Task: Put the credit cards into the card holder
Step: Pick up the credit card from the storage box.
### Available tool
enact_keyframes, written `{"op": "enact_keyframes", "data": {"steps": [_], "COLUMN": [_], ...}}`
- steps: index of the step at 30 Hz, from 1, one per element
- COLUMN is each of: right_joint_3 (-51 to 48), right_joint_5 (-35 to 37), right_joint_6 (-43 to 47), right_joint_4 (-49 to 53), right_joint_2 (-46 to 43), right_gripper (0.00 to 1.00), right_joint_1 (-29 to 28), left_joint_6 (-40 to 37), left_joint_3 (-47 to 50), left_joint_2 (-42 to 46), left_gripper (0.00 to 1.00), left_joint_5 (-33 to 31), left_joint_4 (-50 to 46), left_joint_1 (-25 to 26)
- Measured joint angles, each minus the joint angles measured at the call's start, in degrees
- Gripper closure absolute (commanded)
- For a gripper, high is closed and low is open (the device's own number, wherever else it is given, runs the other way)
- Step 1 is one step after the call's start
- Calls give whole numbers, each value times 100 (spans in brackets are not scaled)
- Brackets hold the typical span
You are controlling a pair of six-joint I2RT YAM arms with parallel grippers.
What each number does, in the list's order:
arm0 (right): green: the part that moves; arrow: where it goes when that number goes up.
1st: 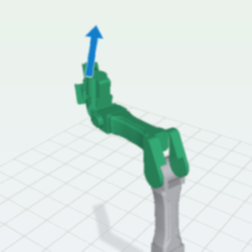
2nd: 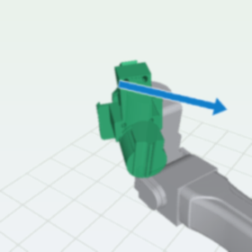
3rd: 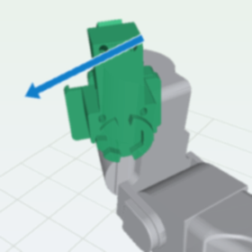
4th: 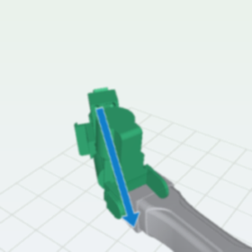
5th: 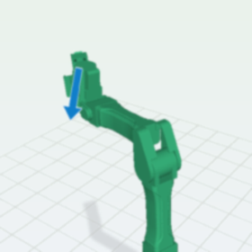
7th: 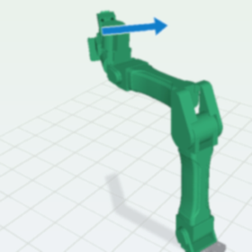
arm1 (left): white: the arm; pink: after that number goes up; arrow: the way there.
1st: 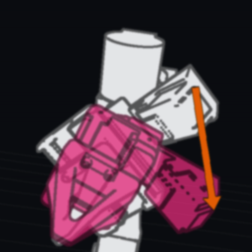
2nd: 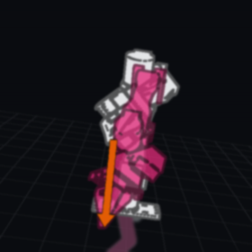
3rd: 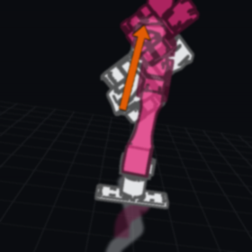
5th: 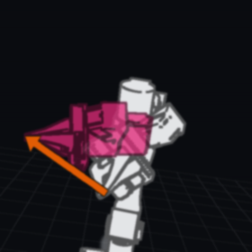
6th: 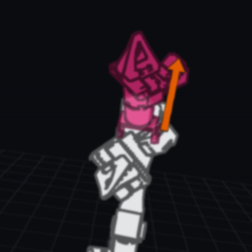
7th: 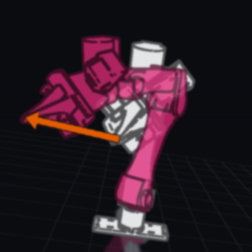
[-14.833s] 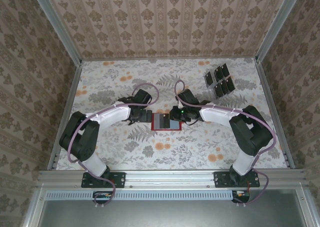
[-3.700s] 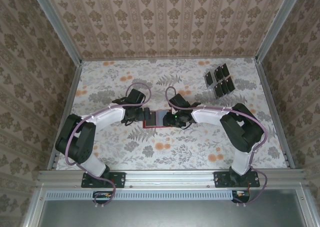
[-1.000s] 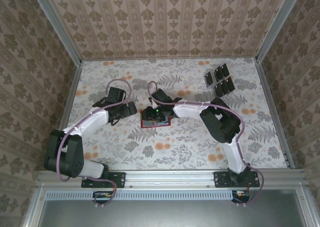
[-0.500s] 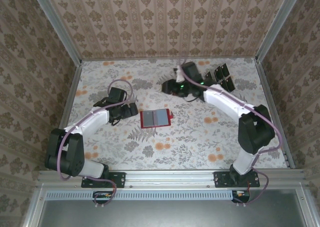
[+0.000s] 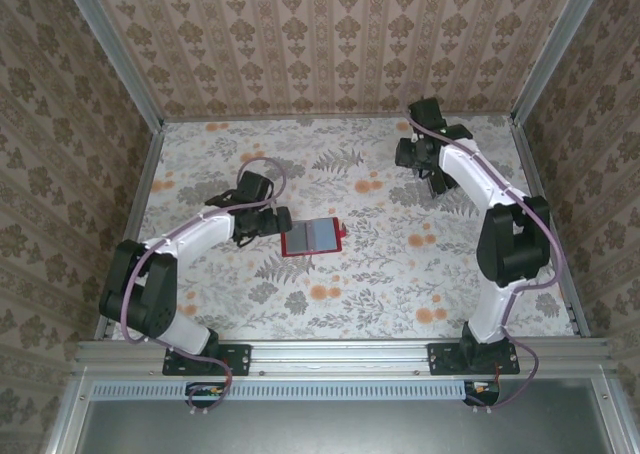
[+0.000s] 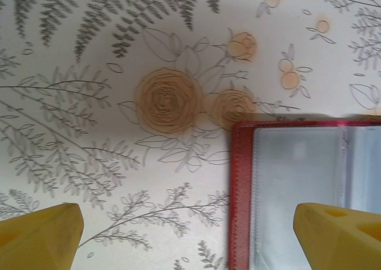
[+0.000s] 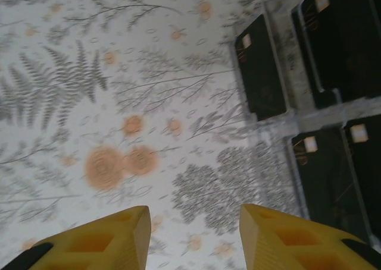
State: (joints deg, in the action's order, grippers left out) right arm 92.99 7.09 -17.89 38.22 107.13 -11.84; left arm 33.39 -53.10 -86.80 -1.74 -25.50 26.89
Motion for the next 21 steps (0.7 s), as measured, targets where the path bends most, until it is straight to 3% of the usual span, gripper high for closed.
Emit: {"op": "enact_keyframes", "data": {"steps": [9, 21], "right_joint_3": [997, 2367], "right_joint_5": [1036, 1252], "right_joint_6": [605, 929], "right_joint_4": [251, 470], "right_joint_2": [1097, 2295], "right_gripper": [62, 68], "right_joint_1": [55, 369], "left_joint_6": [0, -2], "left_joint_3": [-162, -186], "left_joint_2": [-203, -339], "left_gripper": [0, 0], "left_joint_5": [-4, -15], "left_joint_4": [-31, -90], "left_joint_1": [160, 160]}}
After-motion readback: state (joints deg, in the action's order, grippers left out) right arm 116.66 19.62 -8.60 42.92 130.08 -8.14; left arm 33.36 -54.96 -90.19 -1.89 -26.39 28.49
